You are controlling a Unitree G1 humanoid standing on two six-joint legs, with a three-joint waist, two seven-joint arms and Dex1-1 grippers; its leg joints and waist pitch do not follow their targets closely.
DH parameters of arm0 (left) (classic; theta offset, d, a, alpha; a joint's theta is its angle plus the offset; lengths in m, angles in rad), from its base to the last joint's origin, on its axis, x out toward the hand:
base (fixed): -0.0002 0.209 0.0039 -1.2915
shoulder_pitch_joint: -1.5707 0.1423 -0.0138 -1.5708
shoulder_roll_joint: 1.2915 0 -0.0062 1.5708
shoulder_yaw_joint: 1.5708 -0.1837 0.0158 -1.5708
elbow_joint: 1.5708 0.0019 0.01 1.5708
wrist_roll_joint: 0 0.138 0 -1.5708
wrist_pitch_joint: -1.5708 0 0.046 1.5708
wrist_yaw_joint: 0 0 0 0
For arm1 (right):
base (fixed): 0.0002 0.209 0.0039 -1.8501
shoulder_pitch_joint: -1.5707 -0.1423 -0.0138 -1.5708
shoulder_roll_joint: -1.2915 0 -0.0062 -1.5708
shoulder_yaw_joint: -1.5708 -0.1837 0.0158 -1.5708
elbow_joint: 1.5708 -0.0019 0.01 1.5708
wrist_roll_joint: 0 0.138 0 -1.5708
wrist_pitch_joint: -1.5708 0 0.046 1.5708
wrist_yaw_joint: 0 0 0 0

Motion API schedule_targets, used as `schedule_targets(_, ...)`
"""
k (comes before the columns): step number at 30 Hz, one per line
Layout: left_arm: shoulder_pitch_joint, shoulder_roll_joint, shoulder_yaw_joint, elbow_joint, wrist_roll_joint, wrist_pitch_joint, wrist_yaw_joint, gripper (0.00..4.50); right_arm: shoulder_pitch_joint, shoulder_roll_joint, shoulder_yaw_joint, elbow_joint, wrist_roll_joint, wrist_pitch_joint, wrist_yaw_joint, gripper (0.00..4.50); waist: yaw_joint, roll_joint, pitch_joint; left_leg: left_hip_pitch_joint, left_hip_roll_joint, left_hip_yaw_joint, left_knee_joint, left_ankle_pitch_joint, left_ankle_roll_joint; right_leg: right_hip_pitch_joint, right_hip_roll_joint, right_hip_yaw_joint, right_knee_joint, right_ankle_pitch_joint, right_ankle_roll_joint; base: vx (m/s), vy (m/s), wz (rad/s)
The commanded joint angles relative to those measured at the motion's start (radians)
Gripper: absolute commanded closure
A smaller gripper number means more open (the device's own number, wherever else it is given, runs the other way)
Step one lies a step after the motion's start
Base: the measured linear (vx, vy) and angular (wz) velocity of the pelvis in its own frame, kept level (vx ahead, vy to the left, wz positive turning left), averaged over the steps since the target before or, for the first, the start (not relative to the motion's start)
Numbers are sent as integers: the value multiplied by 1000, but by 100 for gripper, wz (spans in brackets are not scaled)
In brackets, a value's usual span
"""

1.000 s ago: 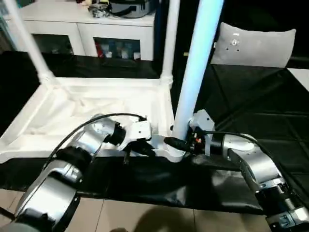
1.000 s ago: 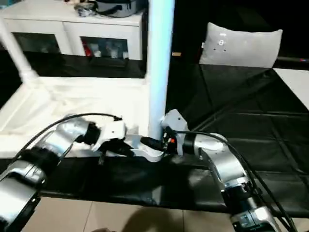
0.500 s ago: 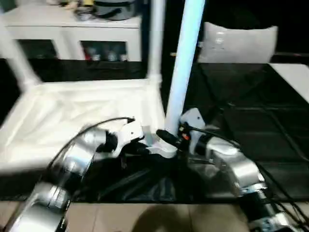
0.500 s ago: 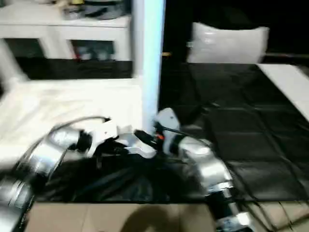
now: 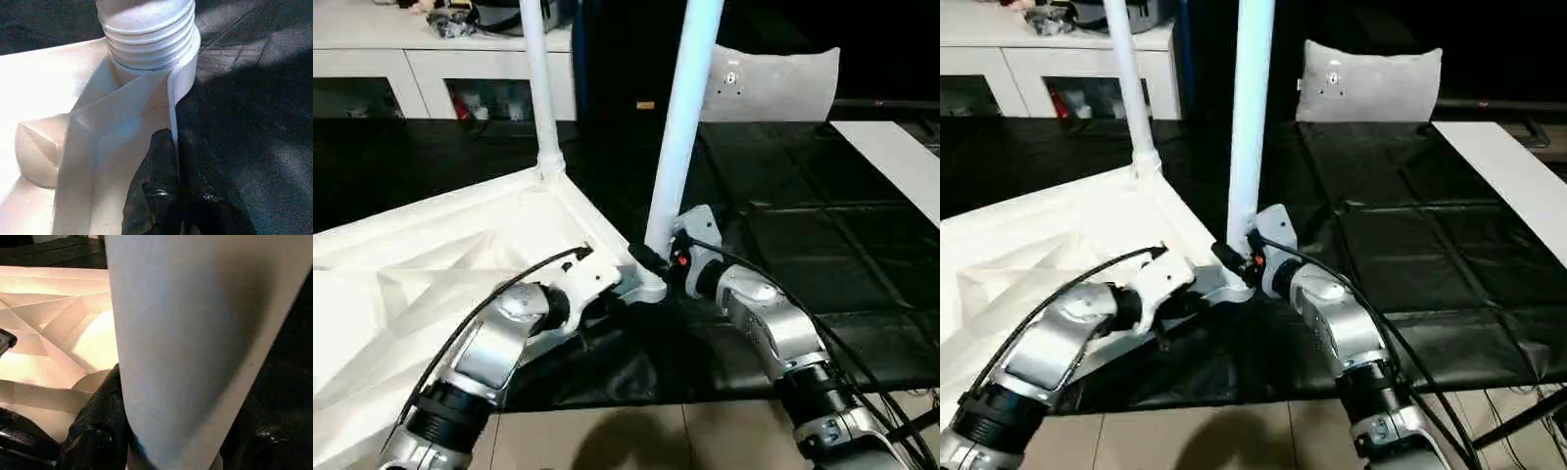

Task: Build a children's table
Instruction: Rotate leg to tighten

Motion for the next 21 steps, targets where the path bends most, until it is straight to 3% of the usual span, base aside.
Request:
schedule_targets(1, -26, 25, -20, -32, 31, -33, 5, 450, 44, -32, -24, 142, -63, 40, -72, 259, 0, 12, -26, 35, 28, -34, -81, -688, -59, -15, -41, 6, -114, -611, -75, 0, 0, 0)
schedule_targets(4, -30, 23, -12, -21, 19, -39, 13, 450, 37, -31, -29, 154, -61, 26, -73, 259, -3, 16, -24, 40, 25, -37, -79, -714, -57, -19, -40, -1, -123, -648, -61, 0, 0, 0)
schedule_targets(7, -48, 2, 28, 12, -46, -48, 2, 450, 24, -28, -40, 166, -50, 5, -66, 189, -5, 13, -25, 36, 25, -39, -82, -713, -53, -11, -41, -6, -122, -630, -65, 0, 0, 0)
schedule_targets(10, -58, -7, 55, 45, -78, -64, -1, 450, 19, -33, -43, 165, -44, -2, -56, 167, 3, 18, -30, 35, 28, -33, -85, -679, -49, -10, -43, 1, -118, -549, -98, 0, 0, 0)
schedule_targets(13, -70, 3, 56, 94, -79, -100, -4, 450, 22, -46, -44, 159, -39, -25, -36, 139, 10, 15, -29, 31, 28, -29, -86, -654, -47, -7, -45, 7, -111, -520, -109, 0, 0, 0)
schedule_targets(16, -91, 21, 48, 151, -81, -144, -18, 450, 39, -71, -51, 136, -25, -67, 3, 107, 22, 21, -31, 32, 29, -25, -86, -631, -46, -6, -45, 11, -110, -493, -114, 0, 0, 0)
schedule_targets(18, -106, 29, 41, 179, -88, -162, -30, 450, 52, -88, -55, 115, -18, -84, 25, 98, 28, 17, -32, 31, 28, -20, -84, -602, -39, -3, -44, 15, -107, -457, -124, 0, 0, 0)
schedule_targets(19, -121, 36, 33, 207, -88, -183, -41, 450, 71, -106, -60, 89, -8, -96, 51, 85, 33, 20, -38, 16, 30, -19, -87, -525, -29, 12, -46, 19, -93, -375, -141, 0, 0, 0)
schedule_targets(20, -121, 36, 33, 207, -88, -183, -41, 450, 71, -106, -60, 89, -8, -96, 51, 85, 33, 20, -38, 16, 30, -19, -87, -525, -29, 12, -46, 19, -93, -375, -141, 0, 0, 0)
schedule_targets(21, -135, 42, 25, 235, -86, -203, -53, 450, 88, -127, -63, 65, -2, -108, 78, 73, 39, 22, -44, 14, 32, -14, -82, -464, -20, 14, -46, 23, -85, -297, -156, 0, 0, 0)
